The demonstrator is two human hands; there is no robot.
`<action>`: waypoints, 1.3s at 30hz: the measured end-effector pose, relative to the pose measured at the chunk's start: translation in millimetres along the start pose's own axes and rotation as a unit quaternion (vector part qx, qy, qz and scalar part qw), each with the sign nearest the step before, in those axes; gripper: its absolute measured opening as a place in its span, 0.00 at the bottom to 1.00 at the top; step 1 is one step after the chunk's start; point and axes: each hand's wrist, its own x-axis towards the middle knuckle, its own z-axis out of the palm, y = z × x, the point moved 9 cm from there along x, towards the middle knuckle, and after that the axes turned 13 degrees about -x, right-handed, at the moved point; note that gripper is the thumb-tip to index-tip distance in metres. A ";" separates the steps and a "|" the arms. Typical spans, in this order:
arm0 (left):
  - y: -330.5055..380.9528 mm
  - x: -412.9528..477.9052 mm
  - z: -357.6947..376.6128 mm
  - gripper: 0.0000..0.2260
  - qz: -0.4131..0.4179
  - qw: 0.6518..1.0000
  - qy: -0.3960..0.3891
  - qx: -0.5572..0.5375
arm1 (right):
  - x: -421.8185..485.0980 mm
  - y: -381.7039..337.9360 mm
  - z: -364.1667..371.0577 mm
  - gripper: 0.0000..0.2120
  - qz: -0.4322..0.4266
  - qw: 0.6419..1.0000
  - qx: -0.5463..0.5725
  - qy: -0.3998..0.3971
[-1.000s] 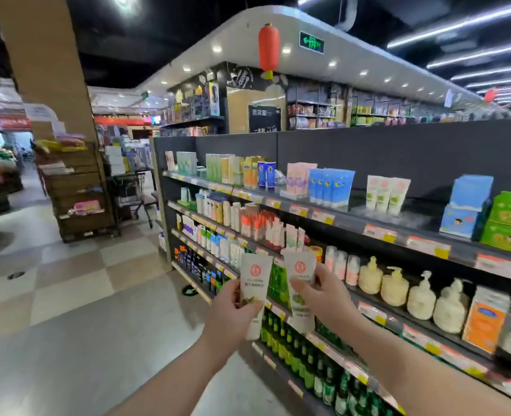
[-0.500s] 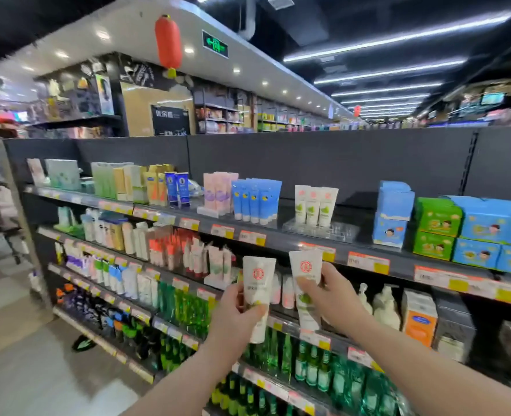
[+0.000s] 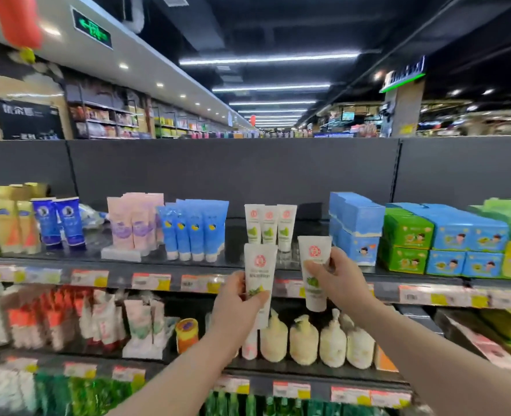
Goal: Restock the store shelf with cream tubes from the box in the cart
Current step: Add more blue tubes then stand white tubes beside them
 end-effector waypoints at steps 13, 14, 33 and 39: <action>-9.4 101.2 26.6 0.14 0.027 0.999 -0.033 -0.017 | 123.0 3.6 -21.6 0.16 0.013 0.996 -0.041 0.084; -9.3 110.2 26.4 0.14 0.032 0.999 -0.023 -0.018 | 133.8 4.7 -18.6 0.15 0.010 0.997 -0.029 0.077; -35.4 186.3 53.9 0.15 0.041 0.998 0.011 -0.046 | 215.7 40.4 36.5 0.07 -0.020 1.000 -0.002 -0.017; -25.8 206.0 31.6 0.15 0.057 0.998 0.015 -0.031 | 218.4 44.6 36.4 0.07 0.000 1.000 0.021 0.000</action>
